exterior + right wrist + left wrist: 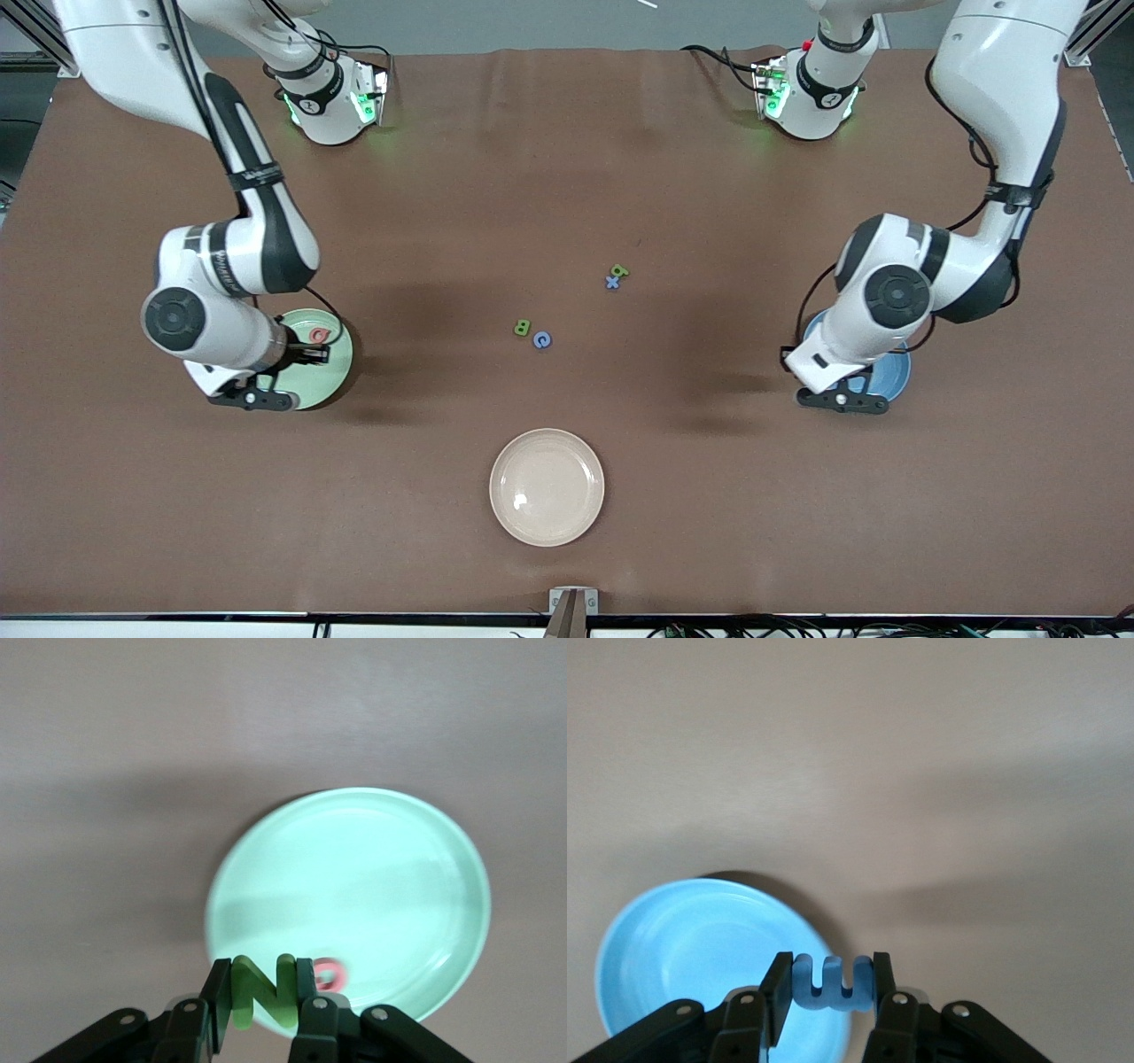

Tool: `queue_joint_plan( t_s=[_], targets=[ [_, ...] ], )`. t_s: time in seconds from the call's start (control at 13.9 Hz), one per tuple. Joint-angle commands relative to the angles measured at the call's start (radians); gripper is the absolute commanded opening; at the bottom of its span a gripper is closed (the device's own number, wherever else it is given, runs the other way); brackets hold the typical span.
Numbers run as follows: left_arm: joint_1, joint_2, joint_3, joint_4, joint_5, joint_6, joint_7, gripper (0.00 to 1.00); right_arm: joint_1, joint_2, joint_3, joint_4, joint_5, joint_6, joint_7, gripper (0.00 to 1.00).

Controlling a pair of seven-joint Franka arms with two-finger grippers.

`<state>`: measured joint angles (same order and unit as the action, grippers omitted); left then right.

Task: Sort upper and lower case letters into plates
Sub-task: 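Place the m on blue plate while the right gripper places N on green plate, then move the left gripper to green b while the right gripper reaches green B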

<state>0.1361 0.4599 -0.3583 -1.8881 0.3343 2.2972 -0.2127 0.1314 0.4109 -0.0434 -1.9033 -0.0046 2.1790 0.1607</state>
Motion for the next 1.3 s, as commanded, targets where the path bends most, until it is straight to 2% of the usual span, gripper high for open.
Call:
queue_joint_plan(
  t_s=[0.0, 0.14, 0.22, 0.36, 0.65, 0.72, 0.79, 0.86, 1.08, 1.22],
  targets=[
    [0.130, -0.043, -0.015, -0.114, 0.015, 0.106, 0.203, 0.17, -0.128, -0.061, 0.023, -0.193, -0.005, 0.181, -0.163, 0.00],
    [0.186, -0.035, -0.015, -0.115, 0.015, 0.110, 0.371, 0.17, -0.167, -0.049, 0.023, -0.290, -0.005, 0.359, -0.216, 0.00],
    [0.198, -0.030, -0.013, -0.115, 0.015, 0.113, 0.418, 0.17, -0.170, -0.040, 0.022, -0.313, -0.005, 0.407, -0.216, 0.00],
    [0.201, -0.018, -0.011, -0.127, 0.025, 0.132, 0.487, 0.17, -0.176, -0.023, 0.023, -0.319, -0.005, 0.423, -0.216, 0.00],
    [0.226, 0.003, -0.011, -0.206, 0.104, 0.249, 0.492, 0.17, -0.170, -0.017, 0.027, -0.319, -0.002, 0.413, -0.214, 0.03],
    [0.235, 0.009, -0.011, -0.210, 0.114, 0.249, 0.493, 0.16, -0.168, -0.017, 0.027, -0.319, -0.002, 0.410, -0.211, 0.10],
    [0.246, 0.011, -0.011, -0.212, 0.126, 0.249, 0.496, 0.16, -0.168, -0.017, 0.027, -0.319, -0.002, 0.410, -0.211, 0.51],
    [0.252, 0.016, -0.011, -0.215, 0.138, 0.249, 0.498, 0.17, -0.168, -0.017, 0.028, -0.318, -0.002, 0.409, -0.210, 1.00],
    [0.252, 0.023, -0.011, -0.221, 0.141, 0.249, 0.498, 0.17, -0.148, -0.023, 0.030, -0.295, 0.000, 0.369, -0.201, 1.00],
    [0.253, 0.034, -0.011, -0.221, 0.143, 0.249, 0.498, 0.17, -0.104, -0.026, 0.030, -0.248, 0.020, 0.271, -0.128, 1.00]
  ],
)
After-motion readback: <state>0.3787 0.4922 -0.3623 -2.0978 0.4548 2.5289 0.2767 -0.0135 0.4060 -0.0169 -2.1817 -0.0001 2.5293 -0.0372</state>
